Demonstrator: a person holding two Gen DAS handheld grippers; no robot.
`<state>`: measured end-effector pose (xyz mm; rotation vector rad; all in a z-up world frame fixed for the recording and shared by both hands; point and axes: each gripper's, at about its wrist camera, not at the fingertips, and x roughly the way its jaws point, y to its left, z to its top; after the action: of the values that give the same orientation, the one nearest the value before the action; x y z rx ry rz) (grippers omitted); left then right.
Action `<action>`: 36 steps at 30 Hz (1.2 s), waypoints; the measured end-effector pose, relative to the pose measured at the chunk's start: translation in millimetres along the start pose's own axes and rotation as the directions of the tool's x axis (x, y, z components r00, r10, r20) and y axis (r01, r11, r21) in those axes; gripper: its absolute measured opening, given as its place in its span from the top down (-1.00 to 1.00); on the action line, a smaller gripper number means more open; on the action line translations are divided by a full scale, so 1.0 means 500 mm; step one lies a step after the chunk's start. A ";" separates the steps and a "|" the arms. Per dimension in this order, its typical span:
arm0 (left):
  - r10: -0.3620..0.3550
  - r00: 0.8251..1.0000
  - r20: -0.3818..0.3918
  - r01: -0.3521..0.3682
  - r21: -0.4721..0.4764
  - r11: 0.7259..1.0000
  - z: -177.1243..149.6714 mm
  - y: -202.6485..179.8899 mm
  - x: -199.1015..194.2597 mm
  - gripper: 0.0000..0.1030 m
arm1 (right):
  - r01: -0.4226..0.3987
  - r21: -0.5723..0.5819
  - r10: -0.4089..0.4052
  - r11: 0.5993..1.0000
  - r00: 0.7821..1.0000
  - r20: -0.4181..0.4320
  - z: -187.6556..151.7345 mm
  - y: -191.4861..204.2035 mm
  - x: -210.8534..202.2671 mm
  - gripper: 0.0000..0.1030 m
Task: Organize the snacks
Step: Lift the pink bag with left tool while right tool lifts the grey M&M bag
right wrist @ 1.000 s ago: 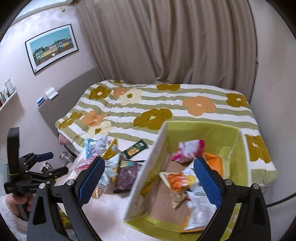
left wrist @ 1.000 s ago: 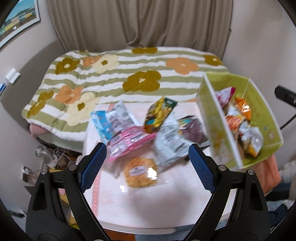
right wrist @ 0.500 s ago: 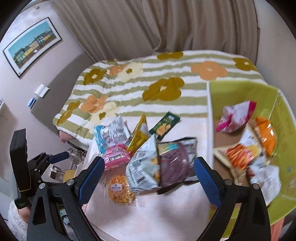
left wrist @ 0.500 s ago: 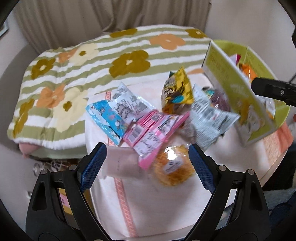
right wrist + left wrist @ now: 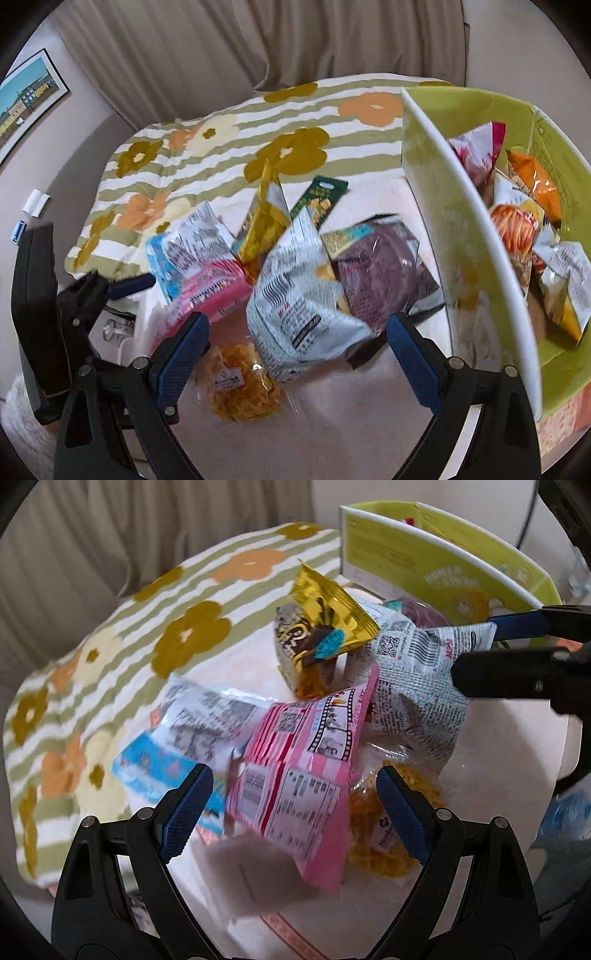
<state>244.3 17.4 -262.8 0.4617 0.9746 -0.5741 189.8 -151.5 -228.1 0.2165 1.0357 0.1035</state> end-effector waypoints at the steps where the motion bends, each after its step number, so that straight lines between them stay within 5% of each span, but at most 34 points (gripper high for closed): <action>1: -0.008 1.000 -0.002 0.008 0.010 1.000 0.002 0.001 0.010 -0.73 | 0.005 0.002 -0.005 1.000 1.000 -0.001 -0.001 0.001 0.004 -0.86; 10: -0.092 0.996 -0.004 0.092 -0.003 0.996 0.016 0.024 0.059 -0.71 | 0.036 -0.032 -0.035 0.999 0.999 0.015 0.008 0.021 0.036 -0.86; 14: -0.103 0.994 -0.024 0.103 -0.001 0.995 0.017 0.031 0.078 -0.46 | 0.054 -0.090 -0.053 0.995 0.998 0.015 0.007 0.035 0.055 -0.86; 17: -0.112 0.994 -0.016 0.112 -0.008 0.994 0.018 0.036 0.083 -0.45 | 0.058 -0.118 -0.058 0.991 0.998 0.008 0.008 0.031 0.066 -0.86; 26: -0.120 0.993 -0.013 0.120 0.002 0.993 0.017 0.044 0.078 -0.12 | 0.068 -0.190 -0.065 0.979 0.998 0.024 0.003 0.033 0.068 -0.86; 36: -0.120 0.993 -0.013 0.119 -0.074 0.990 0.012 0.058 0.021 -0.09 | 0.129 -0.327 -0.117 0.936 0.992 0.056 -0.010 0.064 0.073 -0.86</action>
<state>271.2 33.4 -265.9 0.3447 1.0410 -0.6409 204.5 -113.1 -254.3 -0.1511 0.9775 0.1575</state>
